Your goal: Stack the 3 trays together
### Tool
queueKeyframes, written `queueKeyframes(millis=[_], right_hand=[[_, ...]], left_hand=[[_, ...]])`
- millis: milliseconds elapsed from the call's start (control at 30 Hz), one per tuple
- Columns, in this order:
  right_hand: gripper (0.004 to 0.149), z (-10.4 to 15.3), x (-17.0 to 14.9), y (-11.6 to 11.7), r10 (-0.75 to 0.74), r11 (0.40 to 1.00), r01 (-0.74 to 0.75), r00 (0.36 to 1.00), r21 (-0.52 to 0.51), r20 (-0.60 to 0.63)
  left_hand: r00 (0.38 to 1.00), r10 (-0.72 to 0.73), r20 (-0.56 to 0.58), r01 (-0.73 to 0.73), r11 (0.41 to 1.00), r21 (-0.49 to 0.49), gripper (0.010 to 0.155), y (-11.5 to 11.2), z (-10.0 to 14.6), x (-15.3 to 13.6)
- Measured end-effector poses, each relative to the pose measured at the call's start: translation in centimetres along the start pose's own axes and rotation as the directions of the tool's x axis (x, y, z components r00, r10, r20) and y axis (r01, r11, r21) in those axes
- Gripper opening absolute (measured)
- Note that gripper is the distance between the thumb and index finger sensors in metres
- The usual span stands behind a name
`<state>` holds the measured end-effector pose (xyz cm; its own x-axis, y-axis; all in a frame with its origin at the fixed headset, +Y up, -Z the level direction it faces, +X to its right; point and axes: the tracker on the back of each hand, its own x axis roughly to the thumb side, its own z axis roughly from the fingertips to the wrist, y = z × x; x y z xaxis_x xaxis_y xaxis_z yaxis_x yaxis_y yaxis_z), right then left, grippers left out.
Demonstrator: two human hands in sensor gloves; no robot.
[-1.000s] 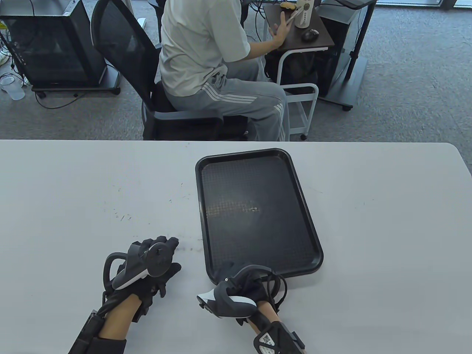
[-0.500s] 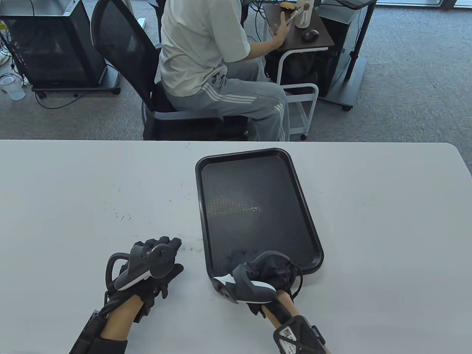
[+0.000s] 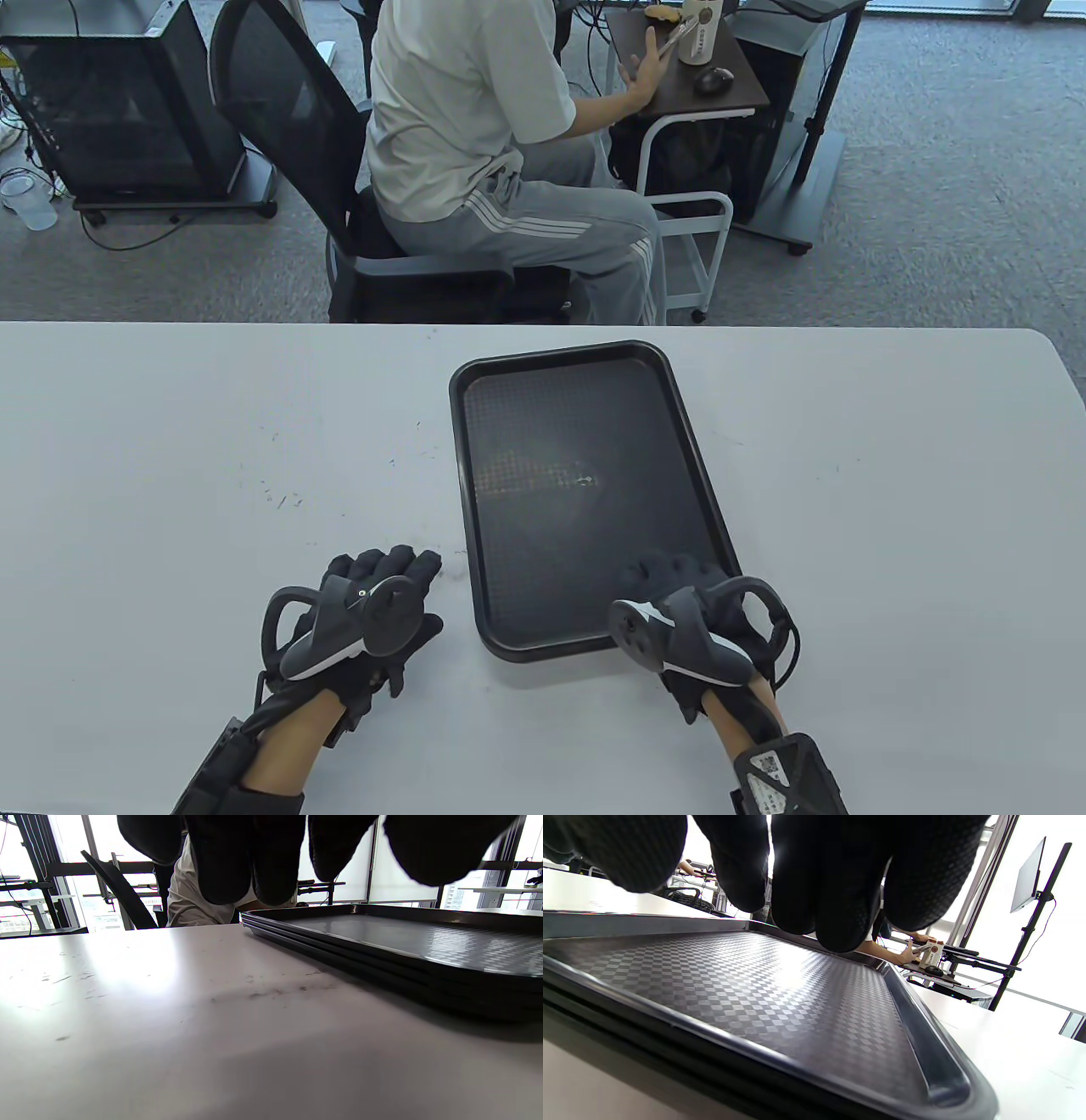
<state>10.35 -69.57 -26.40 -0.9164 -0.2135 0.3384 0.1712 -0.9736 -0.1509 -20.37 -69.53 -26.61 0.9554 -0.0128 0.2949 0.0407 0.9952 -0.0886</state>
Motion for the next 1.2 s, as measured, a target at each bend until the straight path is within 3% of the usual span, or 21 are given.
queueKeyframes(millis=[267, 533, 1200], right_hand=[[0.06, 0.0, -0.2, -0.1, 0.017, 1.0, -0.017, 1.0, -0.009, -0.001], [0.063, 0.2, -2.6, 0.0, 0.001, 0.999, -0.005, 0.995, -0.037, -0.101], [0.064, 0.6, -5.4, 0.1, 0.021, 0.999, -0.028, 0.979, -0.03, -0.204]], left_hand=[[1.0, 0.009, -0.019, -0.009, 1.0, 0.019, 0.074, 0.1, 0.1, -0.5], [0.999, 0.02, -0.03, -0.018, 0.998, 0.056, 0.074, 0.4, 0.4, -1.0], [0.999, 0.019, -0.036, -0.017, 0.998, 0.06, 0.074, 0.5, 0.3, -1.3]])
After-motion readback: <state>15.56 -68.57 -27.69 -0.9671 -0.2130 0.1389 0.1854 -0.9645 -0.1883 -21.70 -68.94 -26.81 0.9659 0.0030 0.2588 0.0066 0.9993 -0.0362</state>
